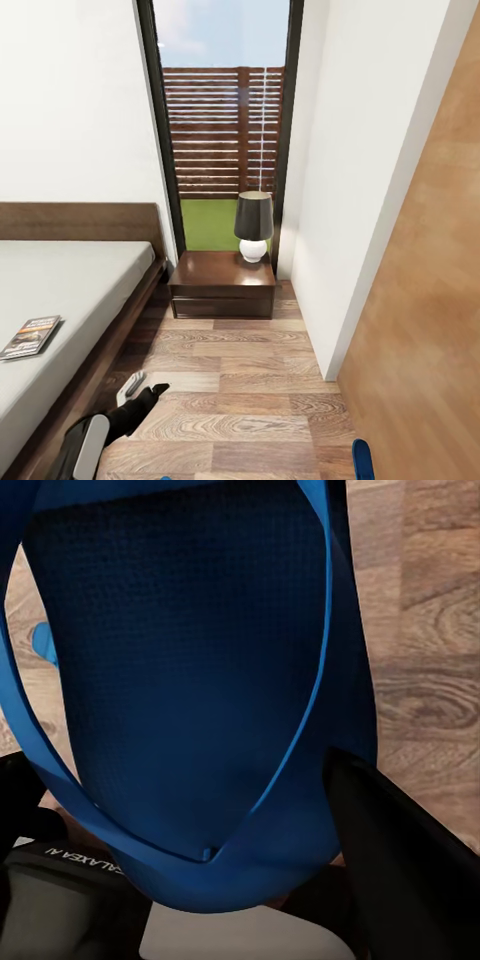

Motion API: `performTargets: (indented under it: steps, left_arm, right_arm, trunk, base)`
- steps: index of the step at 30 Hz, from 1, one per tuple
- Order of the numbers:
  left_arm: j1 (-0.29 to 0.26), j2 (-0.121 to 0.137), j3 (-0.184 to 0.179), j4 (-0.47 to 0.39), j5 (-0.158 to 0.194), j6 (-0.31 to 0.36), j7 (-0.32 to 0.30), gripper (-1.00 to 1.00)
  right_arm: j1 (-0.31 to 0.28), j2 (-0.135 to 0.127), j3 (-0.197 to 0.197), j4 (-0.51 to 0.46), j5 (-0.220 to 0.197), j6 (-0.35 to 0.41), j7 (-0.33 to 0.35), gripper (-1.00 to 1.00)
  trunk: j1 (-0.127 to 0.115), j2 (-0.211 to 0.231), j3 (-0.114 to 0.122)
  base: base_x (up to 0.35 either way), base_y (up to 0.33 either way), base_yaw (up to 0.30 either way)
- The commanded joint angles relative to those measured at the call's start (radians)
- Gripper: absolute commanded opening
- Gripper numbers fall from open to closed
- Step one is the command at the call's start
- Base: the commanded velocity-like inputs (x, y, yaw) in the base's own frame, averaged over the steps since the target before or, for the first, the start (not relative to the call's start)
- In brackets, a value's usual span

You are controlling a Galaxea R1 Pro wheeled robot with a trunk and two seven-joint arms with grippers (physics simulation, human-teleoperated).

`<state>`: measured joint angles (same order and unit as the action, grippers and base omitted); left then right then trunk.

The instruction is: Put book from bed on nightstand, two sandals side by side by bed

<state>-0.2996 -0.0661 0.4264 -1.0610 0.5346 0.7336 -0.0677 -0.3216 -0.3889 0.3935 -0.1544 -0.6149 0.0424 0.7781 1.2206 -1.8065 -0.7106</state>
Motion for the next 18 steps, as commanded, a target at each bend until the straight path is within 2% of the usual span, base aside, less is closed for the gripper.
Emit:
performTargets:
  steps: [1,2,3,7,10,11,13,14,16,18]
  left_arm:
    - [-0.001,-0.001,0.028,0.013,-0.002,-0.007,-0.006,1.00]
    - [-0.001,-0.002,0.046,0.031,-0.001,-0.024,-0.006,1.00]
    - [-0.001,-0.002,0.068,0.080,-0.001,-0.080,-0.003,1.00]
    - [-0.001,-0.003,0.077,0.110,0.000,-0.139,0.027,1.00]
    - [-0.001,-0.003,0.078,0.113,0.001,-0.147,0.038,1.00]
    - [-0.001,-0.003,0.078,0.114,0.001,-0.147,0.039,1.00]
    - [-0.001,-0.003,0.078,0.115,0.002,-0.148,0.041,1.00]
    - [-0.001,-0.004,0.078,0.115,0.002,-0.149,0.041,1.00]
    - [-0.001,-0.005,0.078,0.116,0.004,-0.149,0.041,1.00]
    - [-0.001,-0.014,0.077,0.116,0.004,-0.149,0.041,1.00]
  right_arm:
    - [-0.001,-0.001,0.007,-0.001,-0.011,0.005,0.000,-1.00]
    - [-0.001,-0.001,0.007,-0.001,-0.011,0.003,0.000,-1.00]
    - [-0.001,-0.001,0.007,-0.001,-0.011,0.001,0.000,-1.00]
    - [-0.001,0.000,0.009,-0.001,-0.010,0.000,-0.003,-1.00]
    - [-0.001,0.013,0.011,-0.024,-0.010,0.014,-0.001,-1.00]
    - [-0.002,0.033,0.011,-0.044,-0.011,0.029,-0.001,-1.00]
    - [-0.005,0.097,0.010,-0.102,-0.011,0.103,-0.002,-1.00]
    - [-0.006,0.115,0.010,-0.119,-0.011,0.133,-0.002,-1.00]
    - [-0.008,0.172,0.009,-0.189,-0.009,0.271,-0.004,-1.00]
    - [-0.010,0.201,0.009,-0.267,-0.010,0.377,-0.018,-1.00]
  trunk:
    - [0.000,0.000,-0.001]
    - [0.000,0.000,-0.001]
    - [0.000,0.000,-0.001]
    - [0.000,0.000,-0.001]
    - [0.000,0.000,-0.001]
    - [0.000,0.000,-0.001]
    - [0.000,0.000,-0.001]
    - [0.000,0.000,-0.001]
    - [0.000,0.000,-0.001]
    - [0.000,0.000,-0.001]
  base:
    - [0.000,0.000,0.000]
    - [0.000,0.000,0.000]
    - [0.000,0.000,0.000]
    - [0.000,0.000,0.000]
    - [0.000,0.000,0.000]
    - [0.000,0.000,0.000]
    - [0.000,0.000,0.000]
    - [0.000,0.000,0.000]
    - [0.000,0.000,0.000]
    - [0.000,0.000,0.000]
